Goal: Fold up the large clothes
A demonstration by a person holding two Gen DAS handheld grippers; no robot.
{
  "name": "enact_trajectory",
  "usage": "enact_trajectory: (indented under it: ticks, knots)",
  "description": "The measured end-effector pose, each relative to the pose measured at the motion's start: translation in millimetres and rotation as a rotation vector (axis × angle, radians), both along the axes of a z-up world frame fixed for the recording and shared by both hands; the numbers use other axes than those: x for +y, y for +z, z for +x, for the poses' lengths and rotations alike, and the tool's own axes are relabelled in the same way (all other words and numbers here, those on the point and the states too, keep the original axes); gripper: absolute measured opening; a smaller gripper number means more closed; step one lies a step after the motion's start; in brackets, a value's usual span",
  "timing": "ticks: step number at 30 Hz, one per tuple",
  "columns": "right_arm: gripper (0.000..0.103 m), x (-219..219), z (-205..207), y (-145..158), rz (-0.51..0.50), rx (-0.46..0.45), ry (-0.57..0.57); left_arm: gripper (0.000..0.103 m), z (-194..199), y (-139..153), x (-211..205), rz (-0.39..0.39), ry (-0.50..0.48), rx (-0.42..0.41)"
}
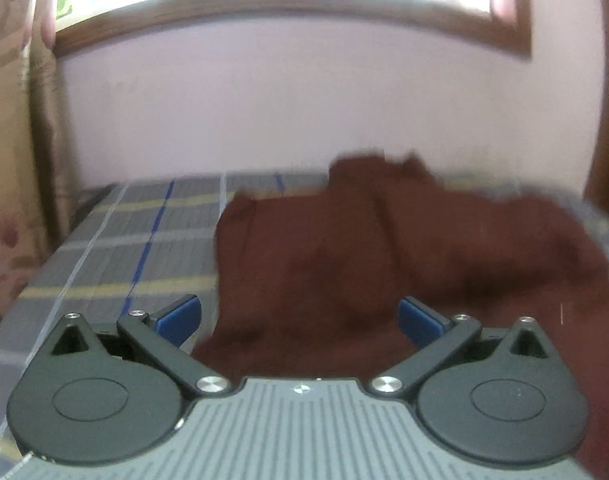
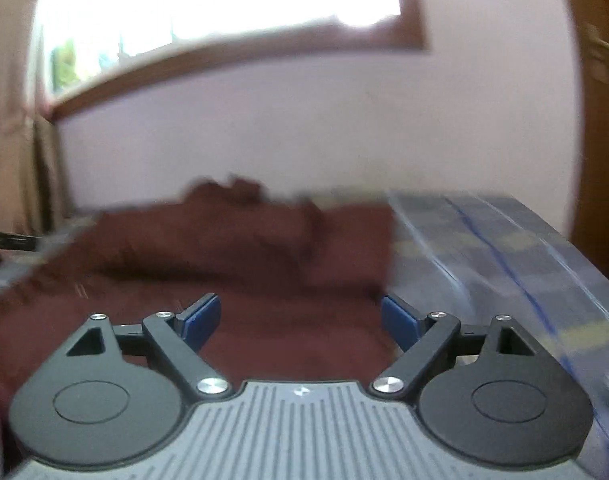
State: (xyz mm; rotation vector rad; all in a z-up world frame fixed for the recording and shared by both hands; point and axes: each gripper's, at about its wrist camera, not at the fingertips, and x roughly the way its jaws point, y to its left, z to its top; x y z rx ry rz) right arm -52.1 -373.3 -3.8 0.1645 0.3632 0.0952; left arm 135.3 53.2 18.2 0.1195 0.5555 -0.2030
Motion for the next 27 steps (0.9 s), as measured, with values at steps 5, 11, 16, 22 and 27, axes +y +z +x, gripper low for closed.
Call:
enact_trajectory:
  ticks: [5,11,16,22,27]
  knots:
    - [0.08,-15,-43,-35,0.038,0.071,-0.072,0.103,-45,-21,28,-0.018,0.026,0.089]
    - [0.044,-19,-45,-56,0.173,0.131,-0.049,0.099,-68,-41,64,-0.092,0.093,0.15]
    - [0.025,-5,-58,-48,0.111,0.112,-0.073,0.099,-86,-53,87,-0.213,0.106,0.195]
    - [0.025,2,-61,-42,0.079,0.123,-0.044,0.103,-87,-60,97,-0.232,0.014,0.222]
    - [0.025,13,-57,-44,0.066,0.157,-0.013,0.099,-93,-65,98,-0.286,-0.079,0.254]
